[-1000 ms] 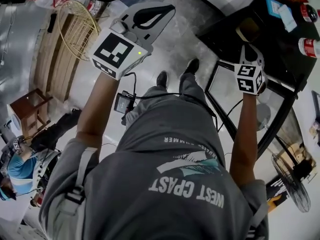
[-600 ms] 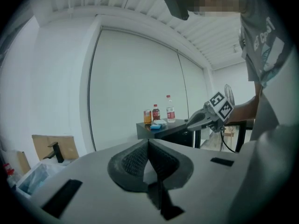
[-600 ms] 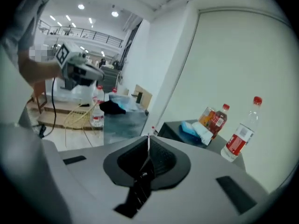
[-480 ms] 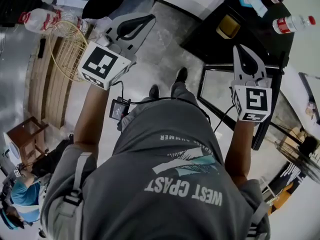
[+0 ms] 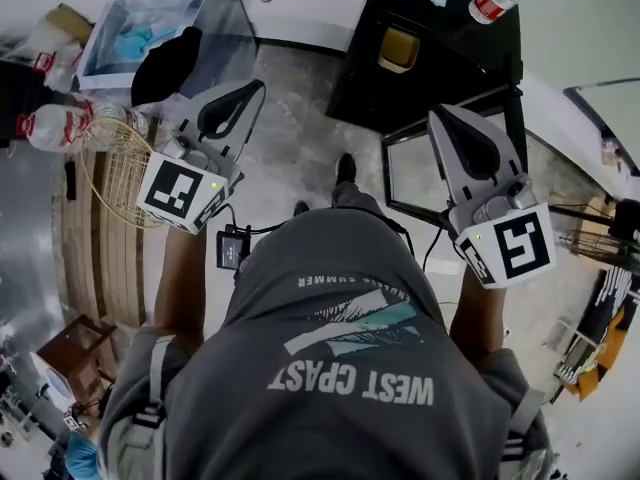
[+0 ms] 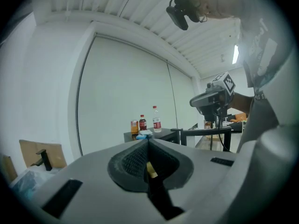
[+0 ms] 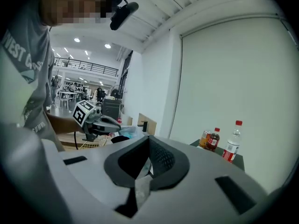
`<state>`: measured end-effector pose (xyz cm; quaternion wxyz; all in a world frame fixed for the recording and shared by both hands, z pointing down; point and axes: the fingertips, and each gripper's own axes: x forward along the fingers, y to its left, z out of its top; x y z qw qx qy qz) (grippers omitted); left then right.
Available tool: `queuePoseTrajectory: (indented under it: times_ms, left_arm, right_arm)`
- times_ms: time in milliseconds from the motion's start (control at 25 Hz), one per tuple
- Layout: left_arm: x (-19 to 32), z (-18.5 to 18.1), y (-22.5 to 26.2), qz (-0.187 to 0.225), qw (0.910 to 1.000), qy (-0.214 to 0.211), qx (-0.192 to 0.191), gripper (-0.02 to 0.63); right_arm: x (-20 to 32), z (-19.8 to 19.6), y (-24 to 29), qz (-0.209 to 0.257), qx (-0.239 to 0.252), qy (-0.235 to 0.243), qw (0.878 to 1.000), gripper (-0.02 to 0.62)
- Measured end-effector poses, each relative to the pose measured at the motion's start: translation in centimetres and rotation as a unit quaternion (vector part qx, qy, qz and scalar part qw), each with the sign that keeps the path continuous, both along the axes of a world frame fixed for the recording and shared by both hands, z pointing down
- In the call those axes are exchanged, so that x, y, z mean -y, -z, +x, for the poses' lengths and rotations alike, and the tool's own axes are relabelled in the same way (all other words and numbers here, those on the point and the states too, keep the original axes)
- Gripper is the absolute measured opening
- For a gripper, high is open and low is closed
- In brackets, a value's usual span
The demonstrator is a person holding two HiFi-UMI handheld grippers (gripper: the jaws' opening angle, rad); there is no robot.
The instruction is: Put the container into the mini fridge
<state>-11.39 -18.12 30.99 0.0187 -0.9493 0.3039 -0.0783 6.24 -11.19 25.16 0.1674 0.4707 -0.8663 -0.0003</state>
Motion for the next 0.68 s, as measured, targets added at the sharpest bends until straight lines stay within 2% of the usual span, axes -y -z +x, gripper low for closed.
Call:
queuePoseTrajectory:
  times_ms: [240, 680]
  left_arm:
    - [-1.1, 1.4, 0.2, 0.0, 0.9996, -0.027, -0.003, 0.017]
    - [-0.5, 0.6, 0.2, 0.004, 0.9998, -0.019, -0.004, 0.017]
  right_arm:
    - [-1.2, 0.2, 0.8, 0.006, 0.003, -0.016, 1.0, 0.026]
    - [-0.7, 0.4, 0.2, 0.001, -0.004, -0.017, 1.0, 0.026]
